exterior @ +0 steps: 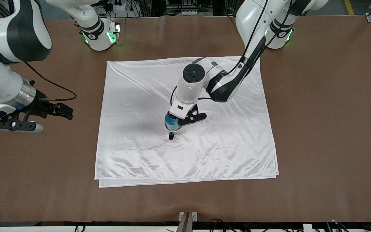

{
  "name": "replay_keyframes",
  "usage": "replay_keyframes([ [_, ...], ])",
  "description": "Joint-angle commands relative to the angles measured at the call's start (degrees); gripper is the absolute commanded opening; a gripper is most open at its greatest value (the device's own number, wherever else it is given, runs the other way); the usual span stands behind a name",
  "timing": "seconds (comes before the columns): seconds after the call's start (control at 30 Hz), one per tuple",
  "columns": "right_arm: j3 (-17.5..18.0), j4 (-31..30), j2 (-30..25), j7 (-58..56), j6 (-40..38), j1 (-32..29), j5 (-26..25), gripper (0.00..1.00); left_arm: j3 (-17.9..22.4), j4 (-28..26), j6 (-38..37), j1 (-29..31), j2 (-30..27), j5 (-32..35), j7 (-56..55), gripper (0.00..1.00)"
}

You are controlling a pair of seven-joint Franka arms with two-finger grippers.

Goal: Place blue cup into white mug on cloth

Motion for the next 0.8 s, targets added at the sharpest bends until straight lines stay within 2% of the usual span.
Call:
replay_keyframes([
  [0.0,5.4,-2.9,-4.5,-0.2,-2.1,-5.6,0.0,1.00,0.5,0.2,0.0,-0.7,0.0,1.8,-3.5,0.12],
  [0.03,5.9,-2.9,-5.0,-0.5,-2.4,-6.2,0.0,1.00,0.5,0.2,0.0,-0.7,0.0,1.8,-3.5,0.30],
  [0.1,6.0,-2.9,-5.5,-0.6,-2.9,-6.6,0.0,1.00,0.6,0.2,0.0,-0.7,0.1,1.8,-3.6,0.80],
  [0.13,6.0,-2.9,-6.0,-0.7,-3.2,-6.7,0.0,1.00,0.7,0.2,0.0,-0.8,0.2,2.1,-3.5,1.00],
  [0.4,5.4,-2.1,-7.2,-3.4,-5.4,-6.8,0.0,1.00,1.3,0.7,0.0,-1.0,0.1,3.1,-3.6,1.00],
  [0.53,3.9,-1.7,-7.5,-5.6,-5.7,-6.8,0.0,1.00,1.4,0.8,-0.2,-0.5,-0.6,3.2,-3.6,1.00],
  [0.77,1.6,-1.2,-9.7,-10.0,-11.0,-7.4,0.2,1.00,5.3,0.8,-0.5,-0.3,-4.5,3.5,-2.9,1.00],
])
